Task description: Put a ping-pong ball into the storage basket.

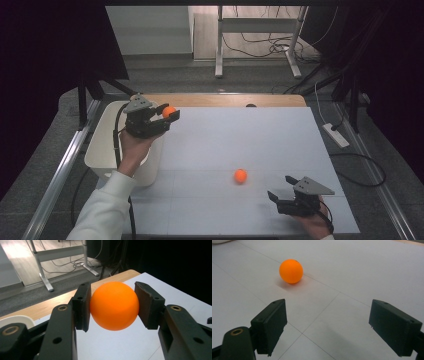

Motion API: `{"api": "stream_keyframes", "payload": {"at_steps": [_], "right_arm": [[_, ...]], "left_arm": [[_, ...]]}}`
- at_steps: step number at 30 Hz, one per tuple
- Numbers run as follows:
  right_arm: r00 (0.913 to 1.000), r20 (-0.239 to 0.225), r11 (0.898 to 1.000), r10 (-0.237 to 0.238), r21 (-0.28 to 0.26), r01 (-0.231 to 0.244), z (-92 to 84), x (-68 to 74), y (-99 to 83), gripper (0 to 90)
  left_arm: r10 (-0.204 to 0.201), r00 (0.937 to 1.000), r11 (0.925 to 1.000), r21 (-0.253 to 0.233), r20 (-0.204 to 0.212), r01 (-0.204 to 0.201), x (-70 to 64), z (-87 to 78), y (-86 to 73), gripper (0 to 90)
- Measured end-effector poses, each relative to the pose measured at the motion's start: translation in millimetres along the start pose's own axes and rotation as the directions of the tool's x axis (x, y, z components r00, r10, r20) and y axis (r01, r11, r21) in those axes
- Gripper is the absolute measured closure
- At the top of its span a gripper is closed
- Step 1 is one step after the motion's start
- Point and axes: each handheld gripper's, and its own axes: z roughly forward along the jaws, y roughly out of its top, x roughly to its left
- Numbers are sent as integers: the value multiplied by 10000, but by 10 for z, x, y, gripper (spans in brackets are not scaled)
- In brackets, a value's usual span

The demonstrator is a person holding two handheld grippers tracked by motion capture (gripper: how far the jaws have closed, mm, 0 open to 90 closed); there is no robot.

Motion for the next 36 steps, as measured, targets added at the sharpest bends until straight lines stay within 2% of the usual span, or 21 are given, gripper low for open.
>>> {"api": "stream_keyframes", "payload": {"at_steps": [15,19,21,27,36], "right_arm": [[10000,19,10000,36,29,-36,10,-1,0,145],[10000,2,10000,39,22,-39,11,-1,-1,145],[10000,-15,10000,15,-27,-15,6,2,2,145],[10000,18,10000,18,8,-18,6,0,1,145],[10000,-47,10000,-11,18,11,21,6,-1,145]], "left_arm": [[-449,9973,9990,27,-584,452,248,-119,-18,499],[-447,9963,9990,63,-728,453,288,-128,-18,499],[-419,9945,9989,184,-959,439,346,-127,1,499],[-627,9906,9977,167,-1217,652,460,-157,16,499],[-1030,9802,9931,381,-1690,1110,664,-190,-69,499]]}}
